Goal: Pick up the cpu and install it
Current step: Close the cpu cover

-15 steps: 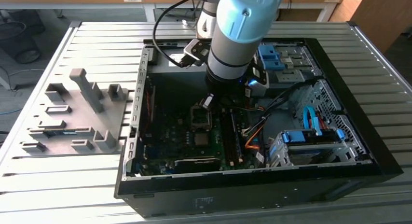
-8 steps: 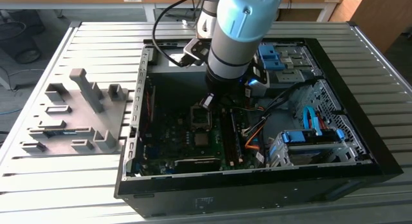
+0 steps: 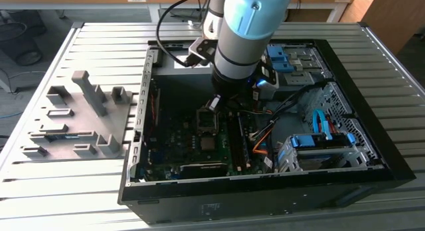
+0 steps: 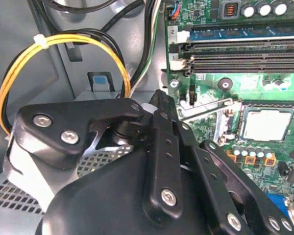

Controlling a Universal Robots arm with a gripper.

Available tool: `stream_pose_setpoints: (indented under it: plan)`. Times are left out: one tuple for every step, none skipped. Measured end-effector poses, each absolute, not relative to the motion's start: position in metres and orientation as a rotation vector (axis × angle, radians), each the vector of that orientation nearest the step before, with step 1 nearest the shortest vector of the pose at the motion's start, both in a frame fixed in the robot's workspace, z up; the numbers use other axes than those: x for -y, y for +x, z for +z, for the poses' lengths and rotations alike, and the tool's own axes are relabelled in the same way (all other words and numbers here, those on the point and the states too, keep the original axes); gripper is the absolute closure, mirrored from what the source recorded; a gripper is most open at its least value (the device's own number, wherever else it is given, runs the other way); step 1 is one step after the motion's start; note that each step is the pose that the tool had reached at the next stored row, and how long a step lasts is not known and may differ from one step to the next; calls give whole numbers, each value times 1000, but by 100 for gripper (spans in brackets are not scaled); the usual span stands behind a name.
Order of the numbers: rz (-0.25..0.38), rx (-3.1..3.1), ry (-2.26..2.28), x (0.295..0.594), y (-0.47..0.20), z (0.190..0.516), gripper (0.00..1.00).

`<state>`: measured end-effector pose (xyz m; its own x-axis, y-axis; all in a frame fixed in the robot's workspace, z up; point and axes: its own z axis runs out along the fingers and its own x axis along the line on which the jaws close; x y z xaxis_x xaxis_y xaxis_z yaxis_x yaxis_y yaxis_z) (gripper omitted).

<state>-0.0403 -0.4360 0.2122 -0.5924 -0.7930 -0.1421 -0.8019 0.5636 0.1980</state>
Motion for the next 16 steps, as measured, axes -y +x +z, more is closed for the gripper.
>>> stream_pose_setpoints:
  plan:
    - [377,-2745,-1402,436,-40,213,90]
    - [377,-2744,-1403,437,-40,213,90]
    - [377,-2743,-1405,437,-41,213,90]
    - [377,-2742,-1408,437,-41,213,90]
    - [377,-2741,-1410,437,-41,214,90]
    - [377,-2740,-1412,438,-41,214,90]
    - [377,-2739,-1414,438,-41,214,90]
    - [377,-2738,-1416,438,-41,215,90]
    - [377,-2737,-1418,439,-41,216,90]
    - [377,-2736,-1420,439,-41,216,90]
    - [377,-2736,-1422,439,-42,217,90]
    - [377,-2735,-1424,439,-42,218,90]
    - [377,-2734,-1426,440,-42,219,90]
    - [377,-2733,-1428,440,-42,219,90]
    - [377,-2732,-1430,440,-42,220,90]
    - [377,-2732,-1431,440,-42,221,90]
